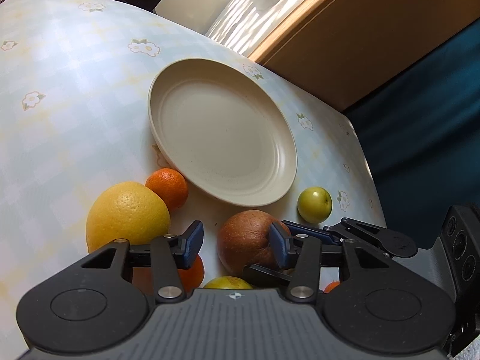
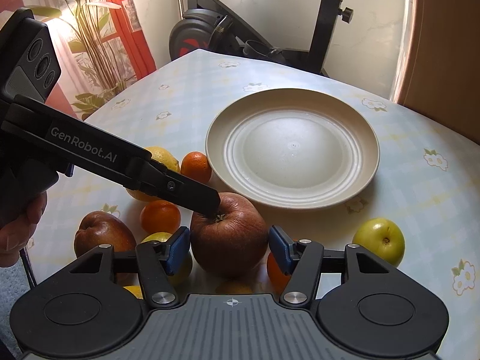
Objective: Organize fruits
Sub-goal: 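Close the left tool on the red apple and lift it, then lower the red apple onto the cream plate and open the left tool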
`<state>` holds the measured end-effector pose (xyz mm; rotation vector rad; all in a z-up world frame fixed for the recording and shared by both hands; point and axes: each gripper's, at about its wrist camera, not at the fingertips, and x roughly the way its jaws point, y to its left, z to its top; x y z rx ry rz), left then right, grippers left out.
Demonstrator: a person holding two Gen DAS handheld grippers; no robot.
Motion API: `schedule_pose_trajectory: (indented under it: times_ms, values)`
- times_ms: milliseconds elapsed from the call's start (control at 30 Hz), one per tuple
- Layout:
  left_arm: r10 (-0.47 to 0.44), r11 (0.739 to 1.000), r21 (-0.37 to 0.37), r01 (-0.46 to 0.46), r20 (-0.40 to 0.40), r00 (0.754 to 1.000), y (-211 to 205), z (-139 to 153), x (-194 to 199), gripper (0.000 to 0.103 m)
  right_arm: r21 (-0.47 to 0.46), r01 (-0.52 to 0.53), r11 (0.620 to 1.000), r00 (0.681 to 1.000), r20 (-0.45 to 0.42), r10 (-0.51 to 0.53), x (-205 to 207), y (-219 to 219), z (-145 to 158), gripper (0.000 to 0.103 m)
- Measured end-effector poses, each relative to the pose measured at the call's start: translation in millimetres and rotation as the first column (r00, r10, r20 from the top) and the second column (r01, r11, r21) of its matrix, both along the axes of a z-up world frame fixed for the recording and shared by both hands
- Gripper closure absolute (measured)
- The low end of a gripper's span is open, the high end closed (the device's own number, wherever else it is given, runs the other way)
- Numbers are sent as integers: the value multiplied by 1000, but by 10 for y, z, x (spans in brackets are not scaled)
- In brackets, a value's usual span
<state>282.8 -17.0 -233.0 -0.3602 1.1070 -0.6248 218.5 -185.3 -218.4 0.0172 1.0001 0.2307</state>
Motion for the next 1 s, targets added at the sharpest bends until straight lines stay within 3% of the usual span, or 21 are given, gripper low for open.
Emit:
schedule_pose_trajectory:
  times_ms: [133, 200, 433, 600, 733, 900, 1000]
  values:
    - [-40, 999, -8, 40, 15, 999, -92, 60, -28, 49, 15, 37, 999, 999, 19, -37, -18, 47, -19, 50]
    - [-39, 999, 25, 38, 23, 999, -115, 70, -25, 45, 22, 45, 999, 998, 36, -46, -32, 85, -36, 50]
    - [-17, 999, 36, 17, 8, 1000, -60, 32, -8, 42, 53, 68, 996, 996, 58, -71, -52, 81, -67, 49]
    - [-13, 999, 32, 13, 19, 1000, -40, 22, -21, 43, 77, 85, 993, 996, 25, -87, -30, 36, -105, 43]
    - [-11, 1000, 16, 11, 11, 1000, -18, 12, -27, 47, 118, 100, 988, 995, 9, -102, -24, 14, -128, 47]
    - [-5, 1000, 3, 5, 8, 1000, 1, 32, -29, 47, 124, 113, 986, 993, 29, -117, -73, 30, -105, 49]
    - [-13, 1000, 0, 13, 61, 998, -13, 173, -65, 47, 118, 111, 987, 990, 79, -120, -122, 40, -4, 49]
